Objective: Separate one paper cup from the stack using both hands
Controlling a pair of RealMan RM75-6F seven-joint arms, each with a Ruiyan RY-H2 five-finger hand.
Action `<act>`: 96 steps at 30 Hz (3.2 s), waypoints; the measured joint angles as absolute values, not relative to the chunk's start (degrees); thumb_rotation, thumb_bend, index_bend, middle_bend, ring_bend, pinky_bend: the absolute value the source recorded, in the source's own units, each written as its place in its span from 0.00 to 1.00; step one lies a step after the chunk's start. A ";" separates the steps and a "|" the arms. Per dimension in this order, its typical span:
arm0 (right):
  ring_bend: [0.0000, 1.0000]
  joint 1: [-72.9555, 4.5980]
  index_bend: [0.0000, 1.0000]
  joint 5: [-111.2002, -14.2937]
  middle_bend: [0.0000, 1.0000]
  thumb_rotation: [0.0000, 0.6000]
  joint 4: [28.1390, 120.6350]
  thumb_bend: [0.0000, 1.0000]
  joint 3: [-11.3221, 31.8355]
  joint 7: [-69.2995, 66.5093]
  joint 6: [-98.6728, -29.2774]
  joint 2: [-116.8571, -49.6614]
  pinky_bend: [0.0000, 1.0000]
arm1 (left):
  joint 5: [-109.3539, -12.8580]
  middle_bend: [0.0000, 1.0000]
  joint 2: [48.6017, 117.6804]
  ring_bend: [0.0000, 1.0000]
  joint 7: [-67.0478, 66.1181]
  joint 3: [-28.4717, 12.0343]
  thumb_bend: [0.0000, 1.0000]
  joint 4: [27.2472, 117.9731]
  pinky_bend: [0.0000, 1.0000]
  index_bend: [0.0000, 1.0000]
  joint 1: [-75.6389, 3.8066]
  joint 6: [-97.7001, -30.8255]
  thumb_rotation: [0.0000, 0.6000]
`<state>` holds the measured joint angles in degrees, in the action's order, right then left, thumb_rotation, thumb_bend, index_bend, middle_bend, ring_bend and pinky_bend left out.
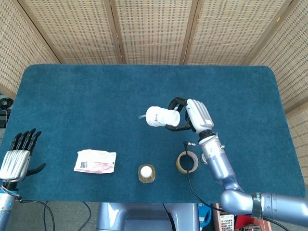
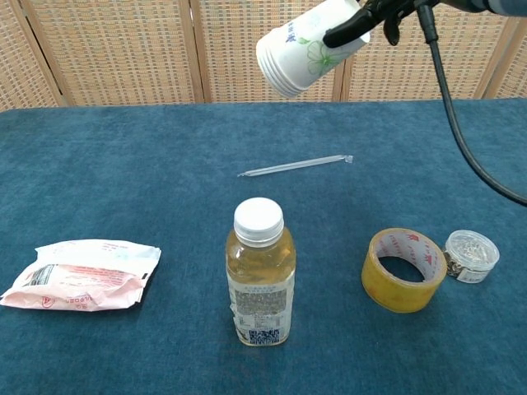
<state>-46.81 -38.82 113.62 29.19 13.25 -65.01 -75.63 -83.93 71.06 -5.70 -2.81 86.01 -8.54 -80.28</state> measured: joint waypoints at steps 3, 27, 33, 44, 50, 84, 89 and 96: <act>0.52 -47.94 0.75 -37.76 0.66 1.00 114.08 0.24 29.58 13.50 -65.52 -76.25 0.75 | -83.59 0.00 71.35 0.00 -3.69 -3.09 0.21 86.02 0.00 0.00 -8.71 -80.02 1.00; 0.52 -49.04 0.75 -36.86 0.66 1.00 115.05 0.24 28.79 11.66 -65.47 -73.98 0.75 | -82.24 0.00 78.31 0.00 36.53 -11.03 0.21 90.74 0.00 0.24 -17.39 -72.54 1.00; 0.52 -49.15 0.75 -36.97 0.66 1.00 114.14 0.25 28.26 10.79 -64.61 -73.78 0.75 | -83.99 0.00 78.48 0.00 52.58 -12.31 0.21 88.97 0.00 0.28 -22.44 -66.62 1.00; 0.52 -49.63 0.75 -37.28 0.66 1.00 111.56 0.25 26.49 10.77 -63.56 -74.38 0.75 | -86.27 0.00 80.56 0.00 68.50 -13.99 0.21 82.29 0.00 0.36 -31.09 -59.80 1.00; 0.52 -49.54 0.75 -38.24 0.66 1.00 111.05 0.25 26.27 9.15 -62.52 -74.38 0.75 | -89.32 0.00 82.32 0.00 75.59 -12.56 0.21 76.53 0.00 0.38 -36.62 -55.98 1.00; 0.52 -49.26 0.75 -39.87 0.66 1.00 112.86 0.24 26.37 4.95 -61.22 -72.74 0.74 | -89.65 0.00 87.17 0.00 78.64 -10.03 0.21 73.87 0.00 0.54 -44.68 -57.17 1.00; 0.52 -49.31 0.75 -40.03 0.66 1.00 112.37 0.25 26.14 4.52 -60.78 -72.84 0.74 | -89.57 0.00 87.60 0.00 79.29 -9.84 0.21 73.93 0.00 0.55 -44.81 -58.14 1.00; 0.52 -49.15 0.75 -40.70 0.66 1.00 111.99 0.25 25.85 3.75 -60.31 -72.85 0.75 | -89.59 0.00 88.52 0.00 82.25 -8.93 0.21 73.20 0.00 0.56 -44.74 -59.00 1.00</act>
